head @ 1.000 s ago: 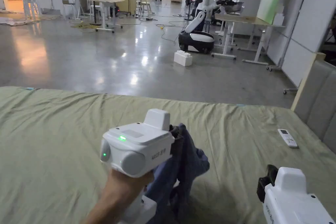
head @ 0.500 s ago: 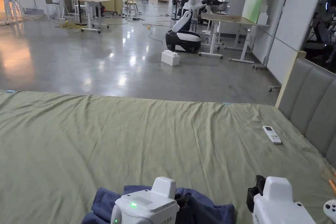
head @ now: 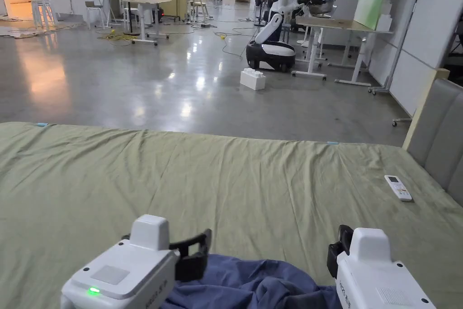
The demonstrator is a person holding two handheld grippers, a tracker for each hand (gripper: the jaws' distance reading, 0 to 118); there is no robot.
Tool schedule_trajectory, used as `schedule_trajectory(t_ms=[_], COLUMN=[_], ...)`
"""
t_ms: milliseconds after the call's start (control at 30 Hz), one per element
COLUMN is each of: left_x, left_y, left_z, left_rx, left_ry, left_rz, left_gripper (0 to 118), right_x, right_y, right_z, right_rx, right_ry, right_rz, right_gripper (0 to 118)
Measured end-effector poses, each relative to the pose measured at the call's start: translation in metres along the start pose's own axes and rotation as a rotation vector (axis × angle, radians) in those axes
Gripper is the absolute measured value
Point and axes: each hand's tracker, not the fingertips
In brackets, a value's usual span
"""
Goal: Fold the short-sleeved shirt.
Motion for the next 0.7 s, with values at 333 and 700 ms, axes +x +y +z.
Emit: schedule_trajectory(t_ms=[333,700], left_x=[-0.039,-0.09], left_y=[0.008,-0.017], left_z=[0.016,-0.063], left_rx=[0.081,-0.201], left_ry=[0.362,0.31], left_rz=[-0.061,0.087], left_gripper=[1,0], right_x=[-0.021,-0.022], right_y=[0.01,0.003], right_z=[-0.001,-0.022], right_rx=[0.053,0.023], right_ry=[0.009,0.019], right_rz=[0.001,0.006], right_gripper=[0,0])
